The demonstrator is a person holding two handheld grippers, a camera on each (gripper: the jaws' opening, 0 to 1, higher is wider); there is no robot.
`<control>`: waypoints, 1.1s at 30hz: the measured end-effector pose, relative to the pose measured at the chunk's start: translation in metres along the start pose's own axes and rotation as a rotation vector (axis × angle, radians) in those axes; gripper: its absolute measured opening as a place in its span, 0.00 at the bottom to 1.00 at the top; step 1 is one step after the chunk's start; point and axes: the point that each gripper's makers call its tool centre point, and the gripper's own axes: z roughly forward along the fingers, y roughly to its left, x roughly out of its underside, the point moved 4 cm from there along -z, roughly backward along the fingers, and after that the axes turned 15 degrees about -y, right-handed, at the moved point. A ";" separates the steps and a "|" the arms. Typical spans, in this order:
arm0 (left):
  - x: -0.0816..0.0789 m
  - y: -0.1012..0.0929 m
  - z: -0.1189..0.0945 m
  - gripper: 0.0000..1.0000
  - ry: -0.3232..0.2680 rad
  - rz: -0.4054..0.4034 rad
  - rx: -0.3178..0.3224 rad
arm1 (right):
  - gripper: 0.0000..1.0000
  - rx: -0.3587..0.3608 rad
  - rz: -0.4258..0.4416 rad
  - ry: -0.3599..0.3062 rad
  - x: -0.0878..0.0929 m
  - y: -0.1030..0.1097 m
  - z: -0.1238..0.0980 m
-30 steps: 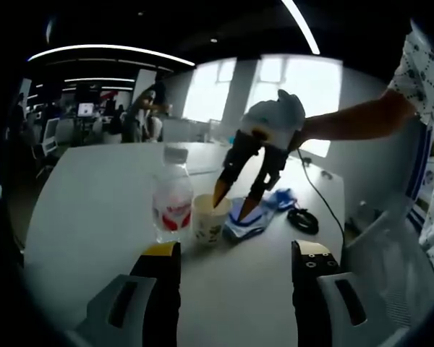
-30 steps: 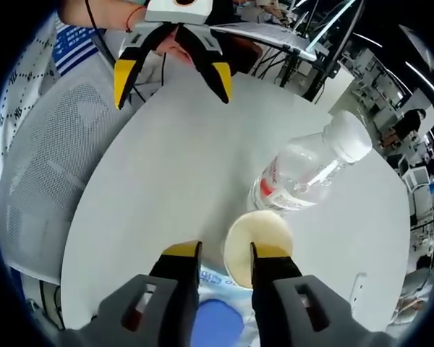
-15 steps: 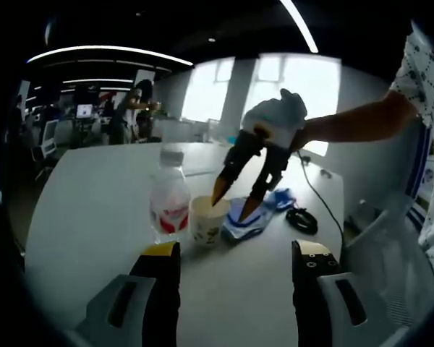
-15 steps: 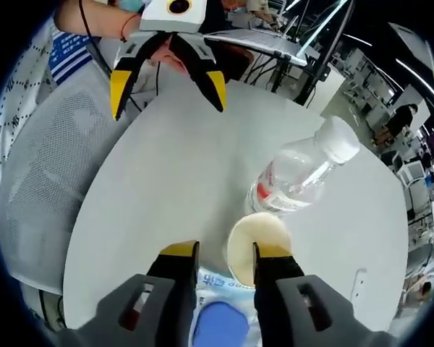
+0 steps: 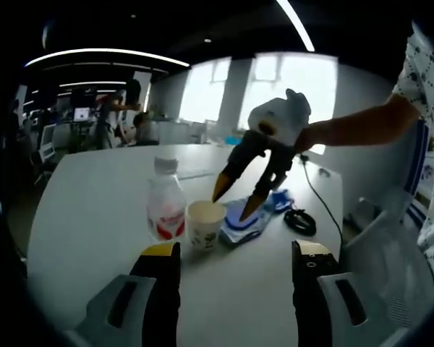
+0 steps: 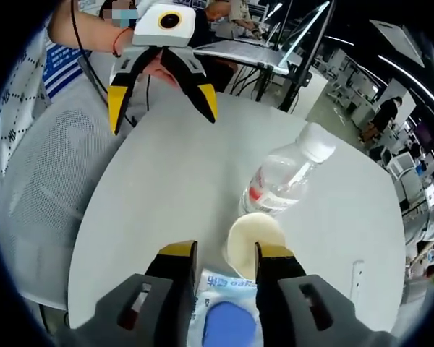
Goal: Arrange the tabletop items into an orderly group along one side of the table until the central work area is clear of visible clutter.
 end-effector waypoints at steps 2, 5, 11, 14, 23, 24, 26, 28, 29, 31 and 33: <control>-0.001 0.000 0.000 0.59 0.001 0.001 0.001 | 0.30 0.011 0.006 -0.009 -0.001 0.001 -0.002; -0.002 -0.001 0.001 0.59 0.003 0.007 0.004 | 0.30 0.027 0.014 -0.026 -0.004 0.002 -0.006; -0.006 -0.005 0.002 0.60 -0.001 0.010 0.005 | 0.32 0.061 0.043 -0.057 -0.005 0.006 -0.014; -0.005 -0.005 0.001 0.60 0.003 0.011 0.004 | 0.33 0.084 0.061 -0.076 -0.006 0.008 -0.019; -0.010 -0.008 -0.002 0.60 0.010 0.020 0.004 | 0.35 0.162 0.117 -0.139 -0.009 0.017 -0.042; -0.010 -0.009 -0.002 0.60 0.010 0.022 0.006 | 0.35 0.169 0.125 -0.145 -0.009 0.018 -0.044; -0.011 -0.011 -0.002 0.61 0.013 0.026 0.009 | 0.35 0.184 0.136 -0.151 -0.007 0.022 -0.050; -0.013 -0.013 -0.001 0.62 0.010 0.030 0.011 | 0.36 0.201 0.143 -0.152 -0.006 0.026 -0.057; -0.014 -0.013 -0.001 0.62 0.011 0.030 0.012 | 0.37 0.209 0.153 -0.157 -0.006 0.029 -0.060; -0.014 -0.014 0.000 0.63 0.014 0.037 0.013 | 0.37 0.217 0.160 -0.162 -0.004 0.033 -0.064; -0.014 -0.016 0.000 0.63 0.013 0.035 0.014 | 0.40 0.233 0.165 -0.163 -0.002 0.037 -0.069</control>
